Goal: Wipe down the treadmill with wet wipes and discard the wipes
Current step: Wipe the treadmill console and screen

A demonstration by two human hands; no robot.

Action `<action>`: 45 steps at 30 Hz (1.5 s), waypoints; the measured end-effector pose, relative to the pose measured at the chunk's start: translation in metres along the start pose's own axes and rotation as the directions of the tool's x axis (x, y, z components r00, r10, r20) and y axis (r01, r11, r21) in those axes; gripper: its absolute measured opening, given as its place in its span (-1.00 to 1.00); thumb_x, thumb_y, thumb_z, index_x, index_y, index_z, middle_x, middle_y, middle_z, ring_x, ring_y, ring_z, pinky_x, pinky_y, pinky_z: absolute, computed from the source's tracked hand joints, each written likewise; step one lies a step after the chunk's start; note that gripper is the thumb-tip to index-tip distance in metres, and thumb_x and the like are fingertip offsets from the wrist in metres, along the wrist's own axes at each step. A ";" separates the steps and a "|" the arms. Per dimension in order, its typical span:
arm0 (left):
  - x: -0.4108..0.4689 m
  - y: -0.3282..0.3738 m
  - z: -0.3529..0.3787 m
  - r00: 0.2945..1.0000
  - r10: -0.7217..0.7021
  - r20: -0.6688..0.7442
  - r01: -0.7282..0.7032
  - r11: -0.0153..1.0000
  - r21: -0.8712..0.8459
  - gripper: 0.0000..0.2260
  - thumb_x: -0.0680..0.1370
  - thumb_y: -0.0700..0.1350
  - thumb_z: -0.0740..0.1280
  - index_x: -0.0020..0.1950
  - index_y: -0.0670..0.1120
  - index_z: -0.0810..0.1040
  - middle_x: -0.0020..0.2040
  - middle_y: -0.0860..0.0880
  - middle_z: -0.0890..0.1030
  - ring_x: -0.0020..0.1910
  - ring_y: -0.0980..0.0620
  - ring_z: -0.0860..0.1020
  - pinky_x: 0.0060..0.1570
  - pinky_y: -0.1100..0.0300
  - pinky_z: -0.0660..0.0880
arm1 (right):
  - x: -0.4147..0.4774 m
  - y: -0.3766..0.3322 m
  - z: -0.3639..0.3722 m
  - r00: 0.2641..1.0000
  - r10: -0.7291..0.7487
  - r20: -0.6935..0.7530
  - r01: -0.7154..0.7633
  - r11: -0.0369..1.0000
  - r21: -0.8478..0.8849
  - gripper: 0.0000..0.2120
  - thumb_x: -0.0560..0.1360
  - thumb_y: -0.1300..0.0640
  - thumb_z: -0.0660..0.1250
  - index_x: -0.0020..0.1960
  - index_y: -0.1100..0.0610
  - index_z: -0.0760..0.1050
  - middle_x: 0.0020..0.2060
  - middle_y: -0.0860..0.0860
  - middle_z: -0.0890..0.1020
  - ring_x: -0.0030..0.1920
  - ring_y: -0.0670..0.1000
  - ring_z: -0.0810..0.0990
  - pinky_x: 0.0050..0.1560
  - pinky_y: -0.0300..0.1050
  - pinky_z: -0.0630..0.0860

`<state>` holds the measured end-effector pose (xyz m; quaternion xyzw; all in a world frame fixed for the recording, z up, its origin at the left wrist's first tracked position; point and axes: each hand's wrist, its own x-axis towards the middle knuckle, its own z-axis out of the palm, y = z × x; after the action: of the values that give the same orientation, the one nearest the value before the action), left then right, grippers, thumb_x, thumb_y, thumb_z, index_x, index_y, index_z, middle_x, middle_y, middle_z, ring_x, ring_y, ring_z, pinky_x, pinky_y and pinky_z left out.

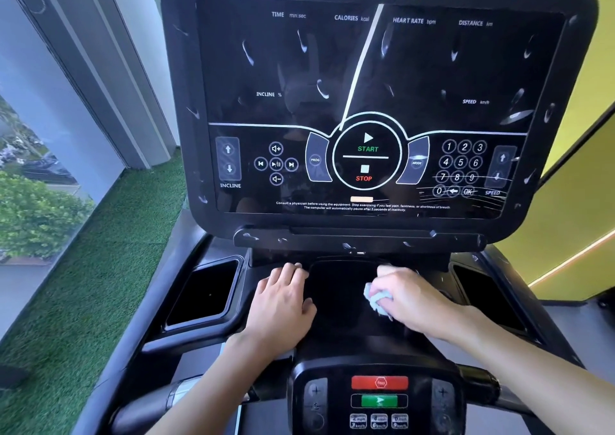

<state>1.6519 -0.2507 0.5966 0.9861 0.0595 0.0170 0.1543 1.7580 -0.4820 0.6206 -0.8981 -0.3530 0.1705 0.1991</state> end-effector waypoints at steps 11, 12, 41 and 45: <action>0.001 0.002 -0.001 1.000 -0.002 0.007 0.002 1.000 0.015 -0.56 0.52 0.01 0.21 0.39 -0.03 0.38 0.32 0.04 0.41 0.33 -0.04 0.36 0.27 0.08 0.32 | -0.002 -0.004 0.006 0.997 0.010 0.082 -0.010 1.000 0.001 -0.78 0.41 0.34 0.20 -0.24 0.11 0.57 -0.17 -0.08 0.50 -0.28 -0.11 0.59 -0.27 -0.28 0.51; 0.001 0.002 -0.001 1.000 -0.001 0.009 0.001 1.000 0.018 -0.56 0.51 0.02 0.20 0.38 -0.04 0.39 0.31 0.04 0.41 0.32 -0.05 0.37 0.26 0.07 0.33 | -0.001 -0.003 0.006 0.998 0.033 0.043 -0.034 0.999 0.014 -0.76 0.42 0.33 0.20 -0.26 0.09 0.58 -0.17 -0.08 0.50 -0.27 -0.10 0.59 -0.25 -0.24 0.52; -0.002 -0.003 0.006 0.999 0.021 -0.027 -0.021 1.000 0.001 -0.58 0.45 0.00 0.25 0.29 -0.07 0.50 0.26 0.00 0.51 0.23 -0.09 0.48 0.17 0.01 0.42 | -0.015 -0.013 0.010 0.931 0.296 0.214 -0.266 0.951 -0.157 -0.51 0.63 -0.03 0.10 0.48 0.17 0.21 0.46 -0.09 0.09 0.46 -0.05 0.20 0.42 0.02 0.33; -0.002 -0.004 0.005 0.999 0.032 -0.029 -0.032 0.999 -0.005 -0.55 0.46 0.02 0.17 0.32 -0.06 0.48 0.29 0.01 0.49 0.25 -0.08 0.46 0.20 0.03 0.40 | 0.003 -0.027 0.014 0.949 0.264 0.171 -0.251 0.963 -0.096 -0.31 0.67 0.01 0.12 0.58 0.33 -0.15 0.58 0.03 -0.22 0.58 0.00 -0.29 0.53 -0.18 -0.15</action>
<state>1.6502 -0.2489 0.5902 0.9861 0.0461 0.0340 0.1560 1.7386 -0.4580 0.6207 -0.9237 -0.2556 0.2636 0.1091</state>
